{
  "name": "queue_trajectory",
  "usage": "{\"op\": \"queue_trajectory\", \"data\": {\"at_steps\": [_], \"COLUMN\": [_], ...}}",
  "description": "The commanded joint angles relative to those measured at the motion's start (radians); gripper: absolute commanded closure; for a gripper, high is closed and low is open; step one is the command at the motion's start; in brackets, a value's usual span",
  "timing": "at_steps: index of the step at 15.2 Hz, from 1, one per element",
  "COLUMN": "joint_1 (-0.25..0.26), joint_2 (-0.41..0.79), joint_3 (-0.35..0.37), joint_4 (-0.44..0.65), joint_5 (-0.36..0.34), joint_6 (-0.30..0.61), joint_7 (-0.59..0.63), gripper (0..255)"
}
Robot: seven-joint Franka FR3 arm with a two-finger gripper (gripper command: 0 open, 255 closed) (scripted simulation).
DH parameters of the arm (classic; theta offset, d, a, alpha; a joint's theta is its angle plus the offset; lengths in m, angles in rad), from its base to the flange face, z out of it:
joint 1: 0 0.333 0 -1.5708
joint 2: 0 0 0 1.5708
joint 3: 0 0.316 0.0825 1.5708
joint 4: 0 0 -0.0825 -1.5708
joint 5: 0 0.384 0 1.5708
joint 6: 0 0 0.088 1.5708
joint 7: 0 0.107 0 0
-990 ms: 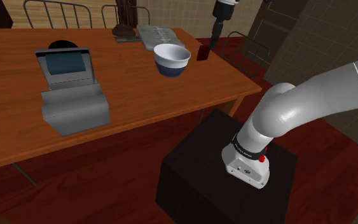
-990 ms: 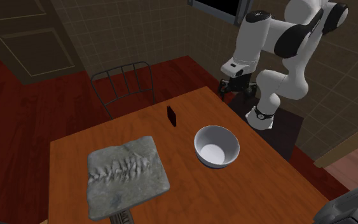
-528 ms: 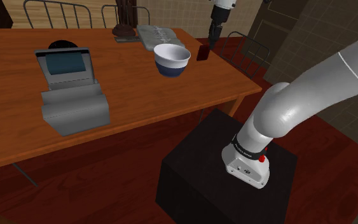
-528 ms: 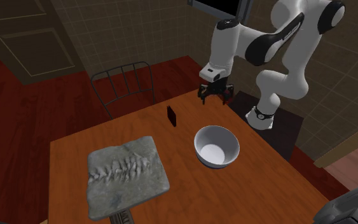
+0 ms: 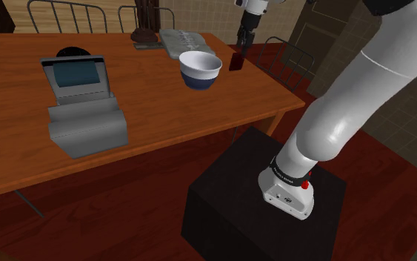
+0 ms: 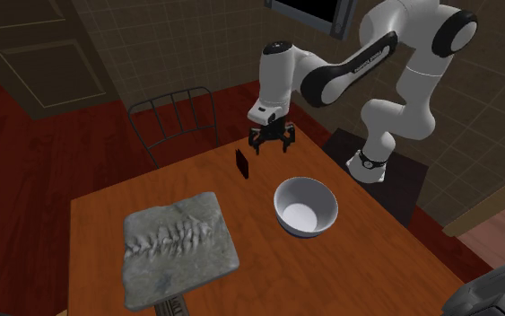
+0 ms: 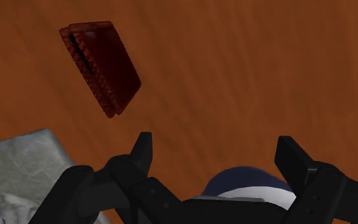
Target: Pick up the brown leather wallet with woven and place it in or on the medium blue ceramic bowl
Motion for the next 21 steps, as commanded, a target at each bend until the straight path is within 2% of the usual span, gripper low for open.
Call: {"op": "queue_trajectory", "data": {"at_steps": [1, 5, 6, 14, 21], "joint_1": [-0.002, -0.056, -0.068, -0.072, -0.072], "joint_2": [0.104, 0.303, 0.328, 0.362, 0.362], "joint_3": [-0.034, -0.044, -0.040, -0.027, -0.027], "joint_4": [0.083, 0.250, 0.274, 0.211, 0.211], "joint_5": [0.070, 0.213, 0.230, 0.260, 0.260], "joint_6": [0.003, -0.013, -0.018, 0.071, 0.071], "joint_7": [-0.117, -0.313, -0.335, -0.355, -0.355], "gripper": [0, 0, 0, 0, 0]}}
